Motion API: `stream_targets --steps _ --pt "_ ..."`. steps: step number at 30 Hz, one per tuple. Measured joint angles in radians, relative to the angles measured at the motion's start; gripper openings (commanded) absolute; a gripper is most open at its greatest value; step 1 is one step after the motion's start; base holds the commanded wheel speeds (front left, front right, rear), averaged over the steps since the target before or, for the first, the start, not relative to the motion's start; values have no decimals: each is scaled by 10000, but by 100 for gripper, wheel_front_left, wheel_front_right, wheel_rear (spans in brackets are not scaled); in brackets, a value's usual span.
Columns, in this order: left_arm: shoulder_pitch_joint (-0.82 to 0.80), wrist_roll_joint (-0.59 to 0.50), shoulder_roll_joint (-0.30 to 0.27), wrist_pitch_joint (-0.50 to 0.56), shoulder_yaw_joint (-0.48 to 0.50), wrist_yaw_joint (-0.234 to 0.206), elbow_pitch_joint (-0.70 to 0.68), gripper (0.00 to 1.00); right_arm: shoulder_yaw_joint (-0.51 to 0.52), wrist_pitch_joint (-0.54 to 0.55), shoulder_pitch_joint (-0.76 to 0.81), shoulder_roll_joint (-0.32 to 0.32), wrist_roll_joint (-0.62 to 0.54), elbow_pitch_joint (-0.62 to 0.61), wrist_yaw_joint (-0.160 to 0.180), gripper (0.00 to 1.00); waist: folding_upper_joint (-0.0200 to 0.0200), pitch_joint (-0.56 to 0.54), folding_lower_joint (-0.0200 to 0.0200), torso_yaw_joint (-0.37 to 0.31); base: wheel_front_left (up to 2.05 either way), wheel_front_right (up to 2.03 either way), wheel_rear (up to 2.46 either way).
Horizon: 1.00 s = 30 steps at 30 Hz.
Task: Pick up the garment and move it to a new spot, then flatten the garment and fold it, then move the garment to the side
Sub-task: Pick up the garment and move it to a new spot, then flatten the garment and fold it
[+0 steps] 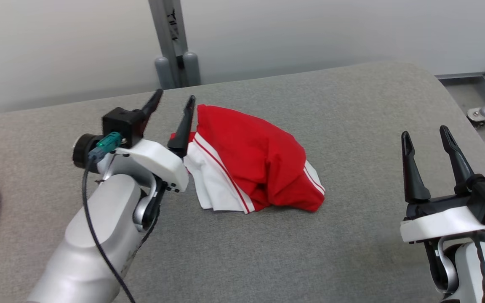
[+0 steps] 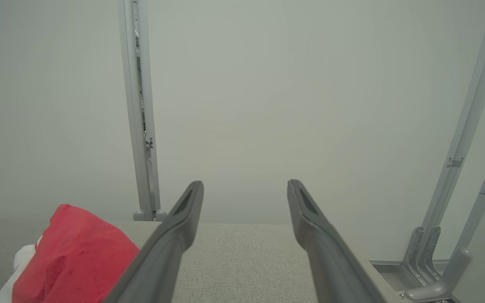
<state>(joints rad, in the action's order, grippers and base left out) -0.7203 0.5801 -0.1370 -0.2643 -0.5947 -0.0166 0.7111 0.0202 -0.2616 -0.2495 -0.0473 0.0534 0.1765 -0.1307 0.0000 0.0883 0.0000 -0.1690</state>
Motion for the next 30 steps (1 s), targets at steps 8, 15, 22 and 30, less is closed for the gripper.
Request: stream_targets --steps 8,15,22,30 --pt "2227 -1856 -834 -2 1998 -1049 -2589 100 -194 0 335 0 -113 -65 0 100 0 -322 0 1054 0 0 0" --pt "4609 -2677 -550 0 3223 -886 -3718 100 -571 0 568 8 -282 25 0 100 0 -613 0 1589 0 0 0" --pt "6227 -3373 336 0 4529 -886 -4299 100 -826 0 791 6 -280 102 0 100 0 -852 0 1687 0 0 0" --pt "6428 -4004 748 0 5095 -364 -4355 100 -999 0 915 6 -297 180 0 100 0 -924 0 1948 0 0 0"
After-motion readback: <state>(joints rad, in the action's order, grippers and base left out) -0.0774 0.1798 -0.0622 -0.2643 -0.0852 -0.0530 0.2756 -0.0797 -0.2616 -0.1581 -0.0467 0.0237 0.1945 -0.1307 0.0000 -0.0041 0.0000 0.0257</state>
